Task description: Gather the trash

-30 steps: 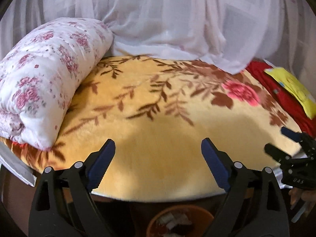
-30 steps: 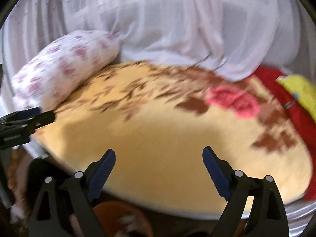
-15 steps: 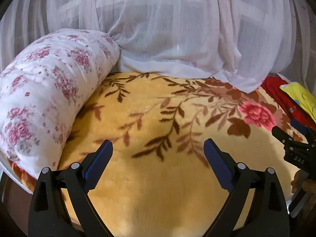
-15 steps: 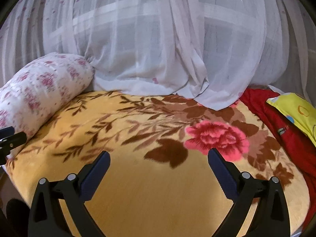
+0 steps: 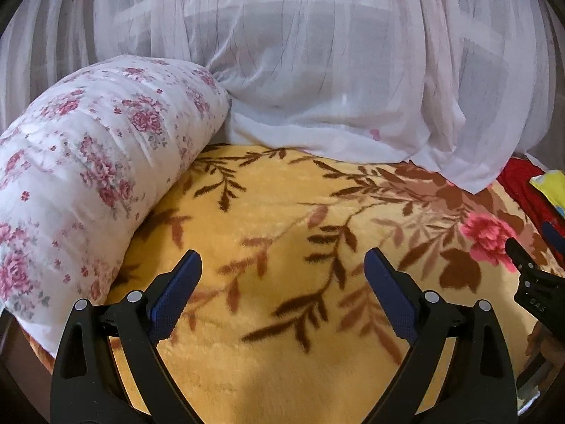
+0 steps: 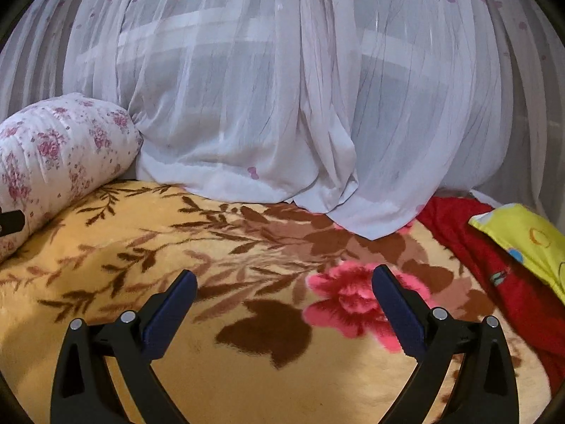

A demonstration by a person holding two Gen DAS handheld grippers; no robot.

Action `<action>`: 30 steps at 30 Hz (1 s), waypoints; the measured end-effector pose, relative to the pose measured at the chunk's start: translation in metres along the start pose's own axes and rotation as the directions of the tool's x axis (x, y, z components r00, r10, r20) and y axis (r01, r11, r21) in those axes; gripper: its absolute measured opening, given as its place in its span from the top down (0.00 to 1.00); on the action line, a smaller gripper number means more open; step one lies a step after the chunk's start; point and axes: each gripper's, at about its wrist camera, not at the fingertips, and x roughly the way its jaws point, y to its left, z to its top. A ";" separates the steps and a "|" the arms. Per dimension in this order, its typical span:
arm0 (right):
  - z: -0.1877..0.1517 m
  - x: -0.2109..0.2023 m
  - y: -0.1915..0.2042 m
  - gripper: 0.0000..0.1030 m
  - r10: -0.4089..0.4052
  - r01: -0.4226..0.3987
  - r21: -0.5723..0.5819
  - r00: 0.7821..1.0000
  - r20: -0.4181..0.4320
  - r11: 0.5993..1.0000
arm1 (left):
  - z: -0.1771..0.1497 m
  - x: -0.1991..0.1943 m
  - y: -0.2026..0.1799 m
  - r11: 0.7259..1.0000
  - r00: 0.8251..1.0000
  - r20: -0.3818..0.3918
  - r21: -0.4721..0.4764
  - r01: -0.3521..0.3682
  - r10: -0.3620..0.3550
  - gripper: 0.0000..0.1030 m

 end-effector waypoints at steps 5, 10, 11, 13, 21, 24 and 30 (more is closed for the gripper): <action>-0.003 0.005 0.002 0.05 -0.017 0.017 0.001 1.000 0.008 1.000 | 0.003 0.014 0.003 1.000 0.999 0.025 -0.017 -0.021 0.022 0.11; -0.004 0.008 -0.004 0.05 -0.017 0.017 0.025 1.000 0.007 1.000 | 0.004 0.027 0.004 0.998 0.997 0.051 -0.022 -0.061 0.062 0.10; -0.003 0.009 -0.005 0.05 -0.017 0.017 0.032 1.000 0.006 0.999 | 0.005 0.029 0.004 0.998 0.997 0.051 -0.025 -0.056 0.057 0.10; -0.003 0.009 -0.008 0.05 -0.021 0.021 0.047 1.000 0.008 0.999 | 0.005 0.034 0.004 0.998 0.997 0.049 -0.033 -0.049 0.051 0.10; -0.004 0.012 -0.011 0.05 -0.032 0.032 0.059 0.999 -0.002 0.998 | 0.006 0.051 0.005 0.999 0.998 0.039 -0.038 -0.038 0.040 0.10; -0.004 0.011 -0.007 0.05 -0.040 0.040 0.041 0.999 0.004 0.998 | 0.004 0.054 0.007 0.999 0.999 0.035 -0.042 -0.035 0.037 0.10; -0.006 0.010 0.001 0.05 -0.050 0.050 -0.005 0.999 0.012 0.999 | 0.003 0.057 0.012 0.998 0.999 0.024 -0.048 -0.034 0.036 0.10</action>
